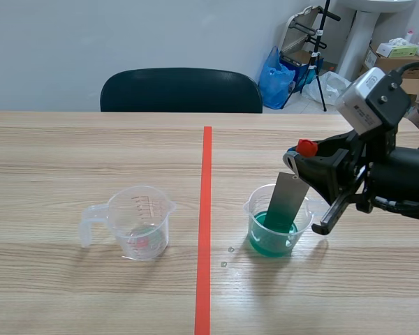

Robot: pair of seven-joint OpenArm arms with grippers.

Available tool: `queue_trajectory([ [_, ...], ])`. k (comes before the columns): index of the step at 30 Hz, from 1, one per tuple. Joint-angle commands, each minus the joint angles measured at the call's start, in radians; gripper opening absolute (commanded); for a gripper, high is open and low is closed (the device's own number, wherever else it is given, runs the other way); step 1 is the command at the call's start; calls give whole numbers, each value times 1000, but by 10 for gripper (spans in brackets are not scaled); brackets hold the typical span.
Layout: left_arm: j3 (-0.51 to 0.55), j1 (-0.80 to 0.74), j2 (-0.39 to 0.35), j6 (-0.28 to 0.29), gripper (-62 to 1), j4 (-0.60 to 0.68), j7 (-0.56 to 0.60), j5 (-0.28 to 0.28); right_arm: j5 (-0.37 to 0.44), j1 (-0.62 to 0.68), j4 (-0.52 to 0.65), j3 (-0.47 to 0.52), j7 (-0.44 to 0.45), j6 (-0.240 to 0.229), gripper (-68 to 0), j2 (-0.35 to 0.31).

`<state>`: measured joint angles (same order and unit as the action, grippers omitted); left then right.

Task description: Do the redox reaction experiment

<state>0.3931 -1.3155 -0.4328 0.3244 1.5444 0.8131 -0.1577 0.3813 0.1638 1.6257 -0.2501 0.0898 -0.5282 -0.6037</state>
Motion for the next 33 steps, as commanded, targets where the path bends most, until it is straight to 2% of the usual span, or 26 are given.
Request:
queue_trajectory([
  [1,2,-1,2,2,14,11,18,-6,0,-17,6,12,6,5,-656,0],
  [15,2,-1,2,3,14,11,22,-6,1,-17,8,13,7,5,-656,0],
  [20,2,-1,2,3,14,11,22,-6,16,-10,51,15,5,5,-656,-6],
  [24,2,-1,2,3,14,11,22,-6,23,-8,103,15,-47,5,-655,-6],
  [33,2,-1,2,3,14,11,22,-6,118,13,218,55,-200,12,-655,-8],
])
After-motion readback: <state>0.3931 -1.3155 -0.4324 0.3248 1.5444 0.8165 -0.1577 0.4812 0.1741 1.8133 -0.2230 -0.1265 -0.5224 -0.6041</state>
